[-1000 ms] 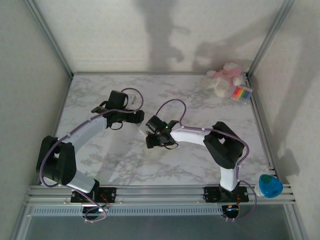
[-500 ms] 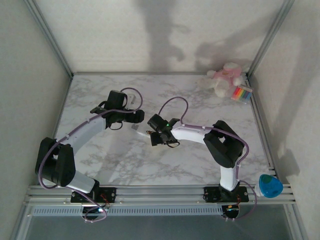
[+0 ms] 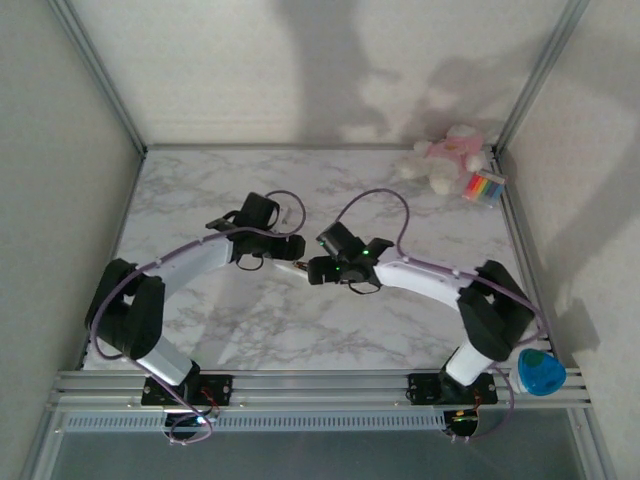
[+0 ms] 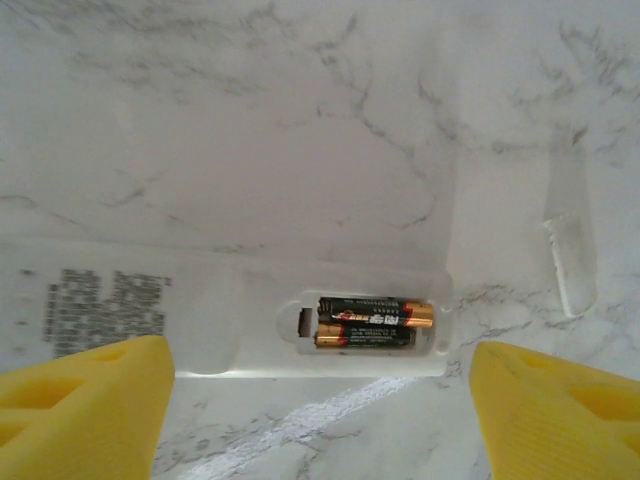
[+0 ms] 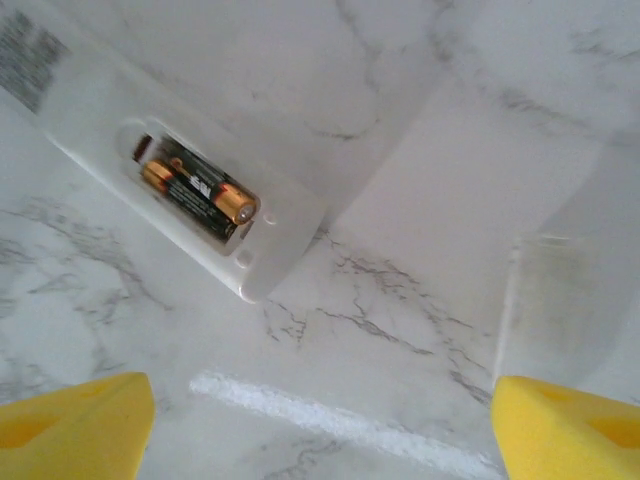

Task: Load the batteries into the remote control

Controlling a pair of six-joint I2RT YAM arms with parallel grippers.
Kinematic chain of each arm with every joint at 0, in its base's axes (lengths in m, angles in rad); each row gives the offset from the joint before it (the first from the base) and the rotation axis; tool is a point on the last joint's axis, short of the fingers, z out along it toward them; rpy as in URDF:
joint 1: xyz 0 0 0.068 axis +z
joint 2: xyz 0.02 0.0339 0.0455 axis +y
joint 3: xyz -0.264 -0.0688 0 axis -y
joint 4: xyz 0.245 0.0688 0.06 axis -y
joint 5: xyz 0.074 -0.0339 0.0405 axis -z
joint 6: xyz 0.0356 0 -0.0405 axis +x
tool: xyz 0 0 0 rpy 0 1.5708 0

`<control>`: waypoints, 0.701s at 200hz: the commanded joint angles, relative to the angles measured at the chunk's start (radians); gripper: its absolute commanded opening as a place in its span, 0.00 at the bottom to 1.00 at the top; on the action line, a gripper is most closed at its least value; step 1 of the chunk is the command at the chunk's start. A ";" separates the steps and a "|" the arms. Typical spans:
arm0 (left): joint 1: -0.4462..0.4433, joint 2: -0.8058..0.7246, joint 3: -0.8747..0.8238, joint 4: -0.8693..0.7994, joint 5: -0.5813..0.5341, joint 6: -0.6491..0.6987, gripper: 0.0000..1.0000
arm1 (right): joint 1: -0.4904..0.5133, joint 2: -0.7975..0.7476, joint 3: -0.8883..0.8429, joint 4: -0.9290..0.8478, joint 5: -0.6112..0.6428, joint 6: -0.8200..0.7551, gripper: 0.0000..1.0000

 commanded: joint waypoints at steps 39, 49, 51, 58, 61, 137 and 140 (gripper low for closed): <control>-0.057 0.099 0.038 -0.025 -0.048 0.027 0.70 | -0.114 -0.240 -0.189 0.008 -0.030 0.074 0.95; -0.063 0.113 0.042 -0.025 -0.050 0.033 0.70 | -0.142 -0.265 -0.211 0.011 -0.035 0.080 0.96; -0.065 0.116 0.043 -0.024 -0.050 0.033 0.70 | -0.146 -0.270 -0.214 0.010 -0.036 0.081 0.96; -0.068 0.125 0.046 -0.028 -0.047 0.040 0.70 | -0.152 -0.281 -0.225 0.010 -0.038 0.086 0.96; -0.068 0.128 0.047 -0.029 -0.047 0.043 0.70 | -0.154 -0.286 -0.229 0.009 -0.039 0.087 0.96; -0.074 0.174 0.090 -0.046 -0.080 0.073 0.72 | -0.158 -0.323 -0.271 0.021 -0.050 0.108 0.99; -0.074 0.175 0.091 -0.046 -0.083 0.074 0.72 | -0.158 -0.324 -0.273 0.020 -0.051 0.107 0.99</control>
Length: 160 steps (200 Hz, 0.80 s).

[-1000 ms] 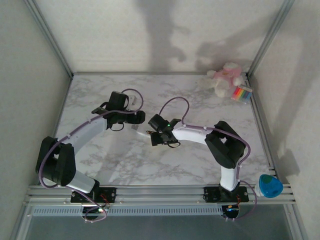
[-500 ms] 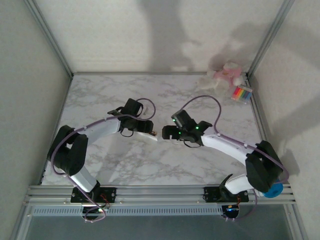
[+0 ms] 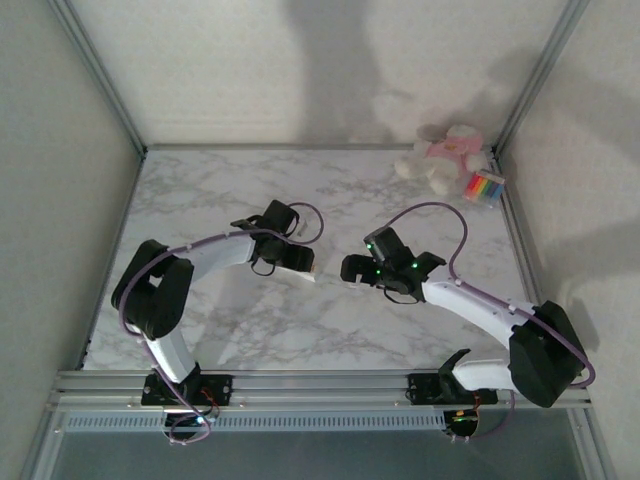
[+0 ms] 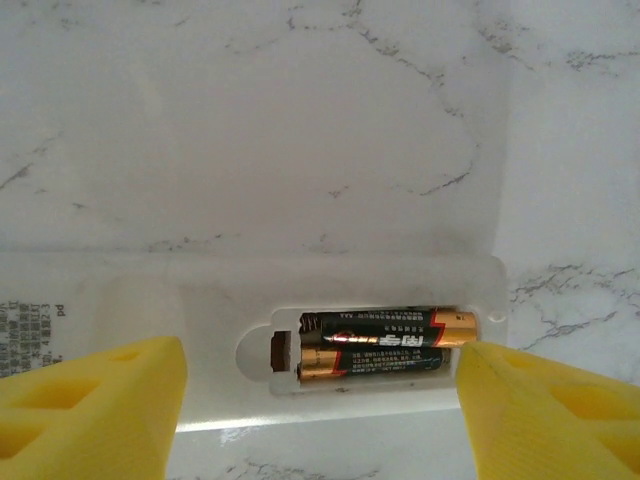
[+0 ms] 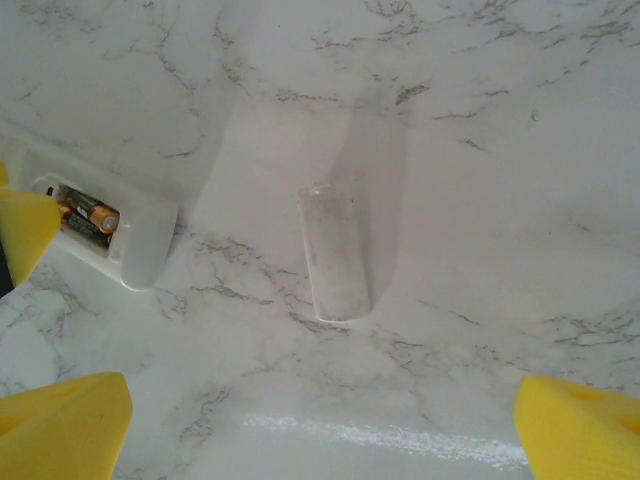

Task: Load the batteries into the remote control

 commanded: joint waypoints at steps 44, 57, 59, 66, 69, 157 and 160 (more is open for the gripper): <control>-0.004 0.049 0.049 -0.037 -0.037 0.033 0.73 | -0.004 -0.023 -0.021 0.013 -0.022 0.017 0.99; -0.004 0.055 0.050 -0.037 -0.022 0.036 0.74 | -0.004 -0.022 -0.020 0.020 -0.033 0.013 0.99; -0.004 0.055 0.051 -0.039 -0.019 0.038 0.74 | -0.004 -0.021 -0.020 0.021 -0.034 0.013 0.99; -0.004 0.058 0.050 -0.039 -0.012 0.040 0.75 | -0.004 -0.021 -0.020 0.024 -0.036 0.012 0.99; -0.005 0.060 0.049 -0.040 -0.011 0.040 0.75 | -0.004 -0.019 -0.020 0.026 -0.037 0.011 0.99; -0.006 0.068 0.050 -0.041 0.018 0.045 0.80 | -0.004 0.004 -0.019 0.031 -0.044 0.012 0.99; -0.006 0.068 0.051 -0.043 0.016 0.045 0.80 | -0.004 0.005 -0.018 0.031 -0.044 0.011 0.99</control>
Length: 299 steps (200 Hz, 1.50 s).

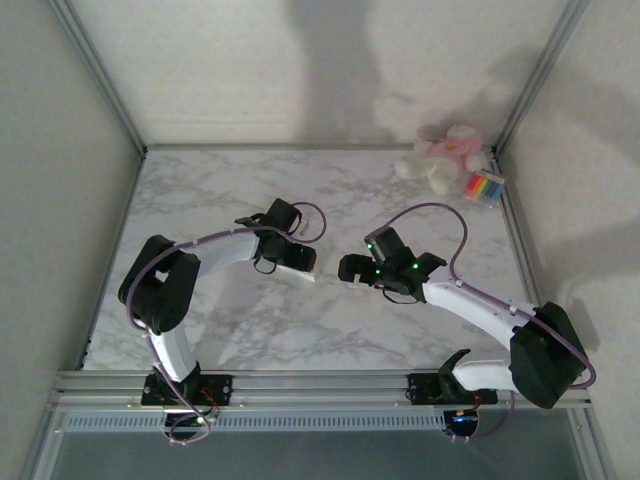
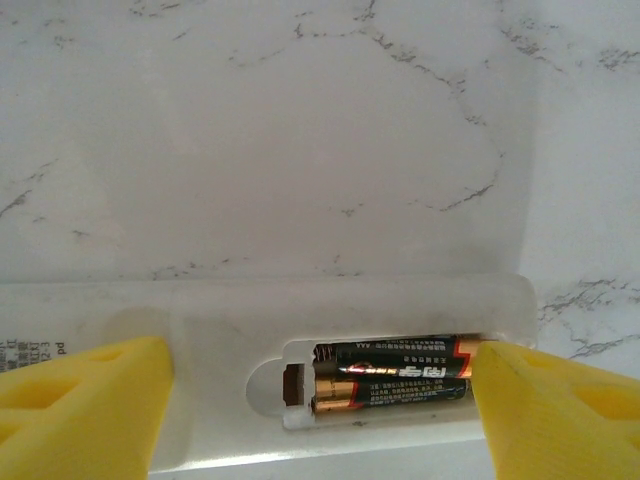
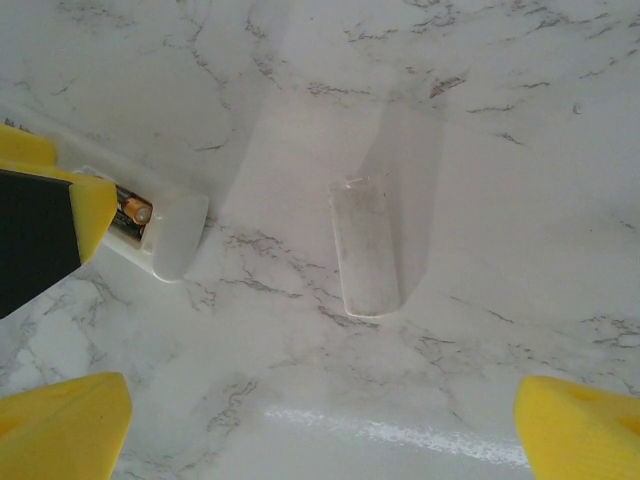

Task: Load the batteries into the remote control

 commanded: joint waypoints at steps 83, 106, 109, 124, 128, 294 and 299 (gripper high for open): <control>-0.017 0.027 0.017 -0.041 0.035 0.020 0.89 | -0.004 0.031 -0.018 0.013 -0.004 0.014 0.99; -0.025 0.032 0.021 -0.045 0.026 0.023 0.91 | -0.003 0.034 -0.020 0.011 -0.004 0.014 0.99; -0.026 0.033 0.021 -0.045 0.027 0.023 0.91 | -0.004 0.036 -0.018 0.010 -0.004 0.015 0.99; -0.031 0.035 0.020 -0.044 0.022 0.022 0.92 | -0.003 0.037 -0.019 0.011 -0.005 0.016 0.99; -0.032 0.036 0.019 -0.044 0.021 0.022 0.92 | -0.003 0.038 -0.020 0.010 -0.004 0.015 0.99; -0.060 0.082 0.039 -0.069 -0.029 0.006 0.90 | -0.004 0.025 -0.037 0.009 -0.004 0.027 0.99; -0.061 0.082 0.039 -0.069 -0.028 0.006 0.91 | -0.004 0.025 -0.038 0.009 -0.003 0.028 0.99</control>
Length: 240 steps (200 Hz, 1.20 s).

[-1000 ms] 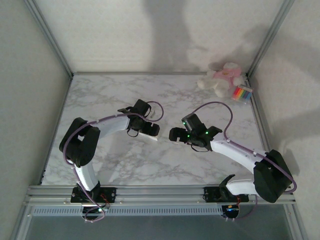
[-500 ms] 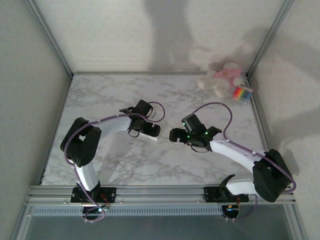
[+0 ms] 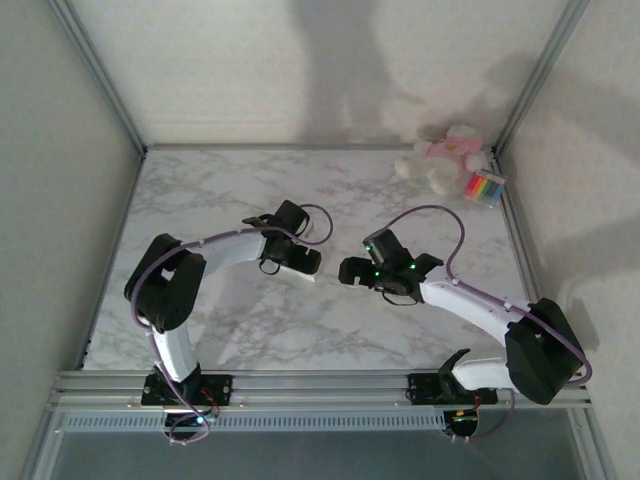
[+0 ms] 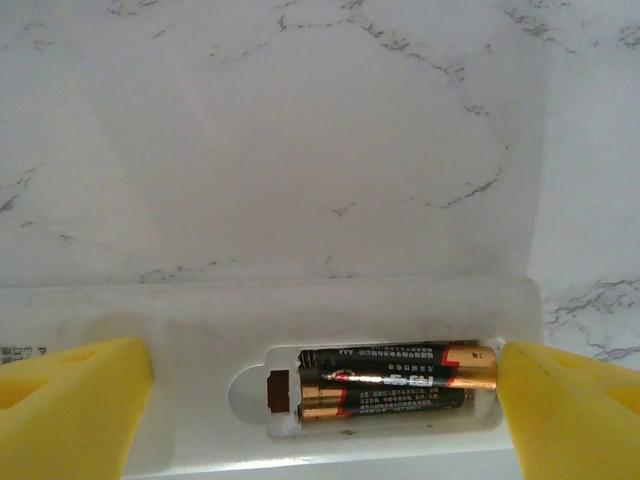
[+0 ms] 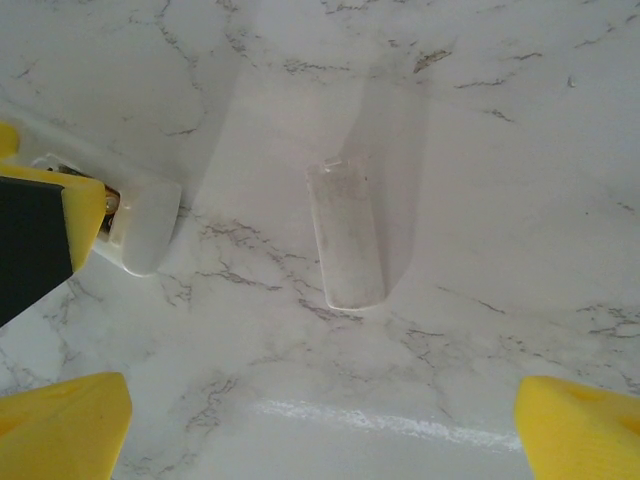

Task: Load the batteries into the remote control

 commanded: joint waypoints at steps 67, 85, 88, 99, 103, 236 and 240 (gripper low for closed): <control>-0.023 0.067 0.008 -0.038 0.032 -0.010 0.85 | -0.004 0.003 -0.018 0.003 -0.004 0.018 0.99; -0.023 0.066 0.004 -0.036 0.028 -0.011 0.86 | -0.004 0.003 -0.016 0.003 -0.006 0.016 0.99; -0.023 0.067 0.004 -0.037 0.028 -0.013 0.85 | -0.004 0.003 -0.017 0.003 -0.005 0.016 0.99; -0.023 0.070 0.006 -0.039 0.023 -0.011 0.85 | -0.004 0.003 -0.016 0.002 -0.006 0.015 0.99; -0.023 0.071 0.007 -0.041 0.023 -0.011 0.86 | -0.004 0.003 -0.016 0.002 -0.006 0.014 0.99; -0.047 0.111 0.004 -0.062 -0.093 -0.041 0.82 | -0.004 0.009 -0.013 0.004 -0.009 0.011 0.99; -0.049 0.113 0.003 -0.064 -0.097 -0.042 0.82 | -0.004 0.010 -0.014 0.003 -0.009 0.011 0.99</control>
